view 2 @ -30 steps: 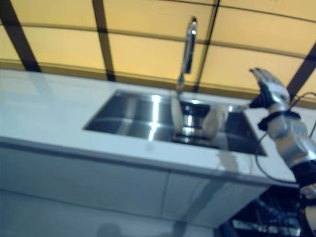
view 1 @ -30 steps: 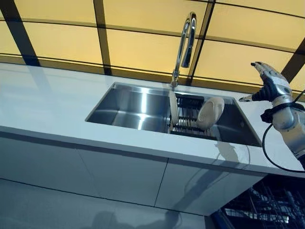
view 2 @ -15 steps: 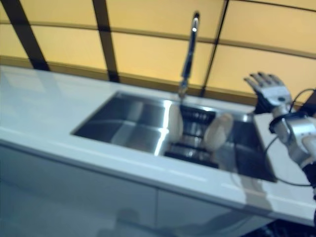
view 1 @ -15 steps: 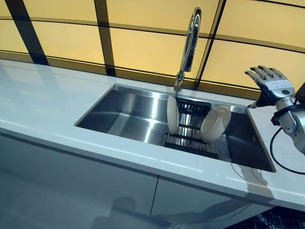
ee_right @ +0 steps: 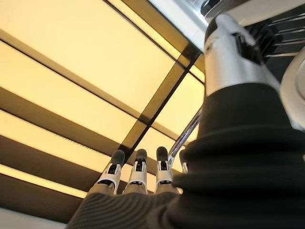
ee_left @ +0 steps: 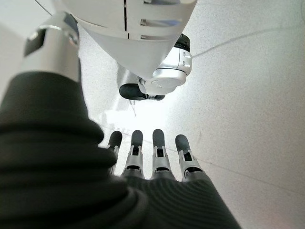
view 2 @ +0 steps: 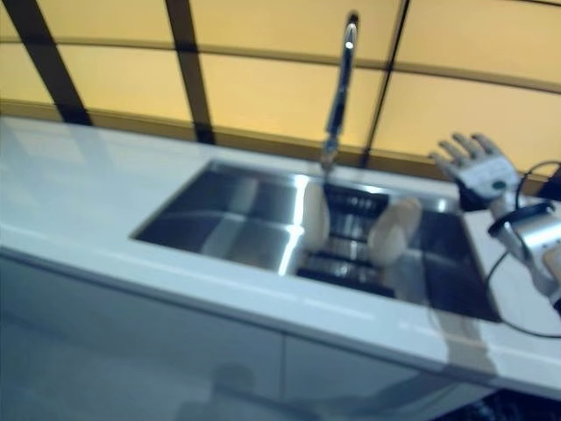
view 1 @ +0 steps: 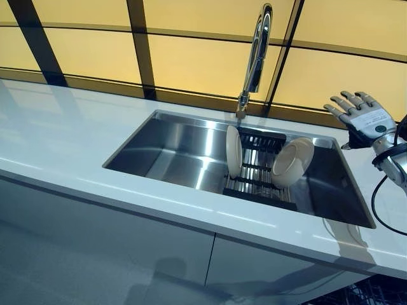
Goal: Take plates into dishwasher
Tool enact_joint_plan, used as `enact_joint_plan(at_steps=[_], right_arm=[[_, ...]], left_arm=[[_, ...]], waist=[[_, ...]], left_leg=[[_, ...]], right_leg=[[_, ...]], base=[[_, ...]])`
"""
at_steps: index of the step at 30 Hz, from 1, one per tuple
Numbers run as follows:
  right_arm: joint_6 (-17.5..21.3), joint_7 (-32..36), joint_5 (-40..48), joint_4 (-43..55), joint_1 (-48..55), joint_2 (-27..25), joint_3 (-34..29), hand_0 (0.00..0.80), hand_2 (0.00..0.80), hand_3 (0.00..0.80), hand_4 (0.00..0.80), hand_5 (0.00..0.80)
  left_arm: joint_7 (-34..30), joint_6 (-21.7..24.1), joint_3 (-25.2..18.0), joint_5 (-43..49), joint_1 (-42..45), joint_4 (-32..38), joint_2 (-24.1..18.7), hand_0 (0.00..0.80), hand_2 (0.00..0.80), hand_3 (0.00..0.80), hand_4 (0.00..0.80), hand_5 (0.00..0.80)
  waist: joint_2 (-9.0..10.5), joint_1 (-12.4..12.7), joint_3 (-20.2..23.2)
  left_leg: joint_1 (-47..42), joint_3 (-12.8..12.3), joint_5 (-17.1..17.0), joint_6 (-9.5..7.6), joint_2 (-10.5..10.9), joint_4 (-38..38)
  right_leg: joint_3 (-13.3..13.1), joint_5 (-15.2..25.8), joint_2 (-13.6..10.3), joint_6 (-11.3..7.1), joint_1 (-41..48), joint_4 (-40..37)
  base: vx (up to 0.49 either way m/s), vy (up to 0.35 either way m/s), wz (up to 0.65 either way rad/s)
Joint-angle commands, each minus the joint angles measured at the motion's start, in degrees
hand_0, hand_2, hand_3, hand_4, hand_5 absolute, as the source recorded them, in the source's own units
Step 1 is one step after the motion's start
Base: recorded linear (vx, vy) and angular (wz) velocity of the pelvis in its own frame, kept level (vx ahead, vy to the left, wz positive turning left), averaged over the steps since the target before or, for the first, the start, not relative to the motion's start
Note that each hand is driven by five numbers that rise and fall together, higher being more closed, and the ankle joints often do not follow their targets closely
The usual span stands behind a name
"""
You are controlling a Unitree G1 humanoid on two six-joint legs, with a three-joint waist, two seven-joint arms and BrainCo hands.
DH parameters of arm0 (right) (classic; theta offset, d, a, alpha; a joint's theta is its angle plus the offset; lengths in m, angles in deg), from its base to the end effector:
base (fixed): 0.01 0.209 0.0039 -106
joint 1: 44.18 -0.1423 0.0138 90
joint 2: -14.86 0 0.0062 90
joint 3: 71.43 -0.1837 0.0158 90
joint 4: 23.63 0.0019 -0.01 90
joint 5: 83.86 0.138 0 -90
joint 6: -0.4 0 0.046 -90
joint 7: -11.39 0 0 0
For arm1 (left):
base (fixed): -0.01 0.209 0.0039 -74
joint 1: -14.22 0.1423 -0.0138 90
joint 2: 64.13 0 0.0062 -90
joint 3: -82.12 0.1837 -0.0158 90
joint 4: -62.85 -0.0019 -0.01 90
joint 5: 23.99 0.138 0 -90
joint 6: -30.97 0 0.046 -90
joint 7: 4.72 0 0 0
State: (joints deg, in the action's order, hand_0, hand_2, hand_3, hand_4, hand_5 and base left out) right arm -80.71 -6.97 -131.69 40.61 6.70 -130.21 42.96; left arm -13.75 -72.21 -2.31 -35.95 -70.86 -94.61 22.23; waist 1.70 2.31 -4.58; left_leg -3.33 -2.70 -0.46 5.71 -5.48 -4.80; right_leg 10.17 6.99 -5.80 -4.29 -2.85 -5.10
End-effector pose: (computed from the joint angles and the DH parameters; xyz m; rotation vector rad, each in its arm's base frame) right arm 0.2713 -0.3293 0.2275 -2.1001 -0.3848 -0.2240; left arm 0.0385 0.2623 -0.1088 0.0304 1.4722 0.1512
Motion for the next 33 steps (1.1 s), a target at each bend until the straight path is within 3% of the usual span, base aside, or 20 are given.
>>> enact_joint_plan(at_steps=[1,18,33], right_arm=[[1.24,-3.84,-1.04,1.16,-0.68,-2.05,0.01,0.0,0.0,0.0,0.0,0.0],[1.03,-2.99,0.11,1.8,0.05,1.47,1.65,0.0,0.0,0.0,0.0,0.0],[1.06,-3.8,0.97,1.76,-2.75,1.49,4.07,0.0,0.0,0.0,0.0,0.0]], left_arm=[[0.03,0.63,1.95,1.83,-1.83,-1.97,-2.5,0.0,0.0,0.0,0.0,0.0],[-0.33,0.81,2.7,0.69,-1.95,-1.2,-2.4,0.0,0.0,0.0,0.0,0.0],[-1.59,0.04,3.15,-0.8,-1.48,-1.12,-2.07,0.0,0.0,0.0,0.0,0.0]], waist=[[2.84,0.25,0.1],[1.61,0.59,-1.95],[1.2,1.17,-2.26]], left_leg=[[1.5,-0.25,-0.61,-0.15,-0.29,-0.2],[3.13,-0.06,-0.91,-0.18,-0.17,-0.2],[3.72,-0.04,-0.99,-0.04,-0.07,-0.2]], right_leg=[[1.18,0.23,-4.44,-7.48,2.29,0.1],[1.03,-0.27,-4.48,-7.12,1.22,0.1],[1.51,-1.03,-4.63,-6.89,1.47,0.1]], base=[[0.0,0.0,0.0],[-0.006,-0.001,0.0],[-0.003,0.001,0.01]])
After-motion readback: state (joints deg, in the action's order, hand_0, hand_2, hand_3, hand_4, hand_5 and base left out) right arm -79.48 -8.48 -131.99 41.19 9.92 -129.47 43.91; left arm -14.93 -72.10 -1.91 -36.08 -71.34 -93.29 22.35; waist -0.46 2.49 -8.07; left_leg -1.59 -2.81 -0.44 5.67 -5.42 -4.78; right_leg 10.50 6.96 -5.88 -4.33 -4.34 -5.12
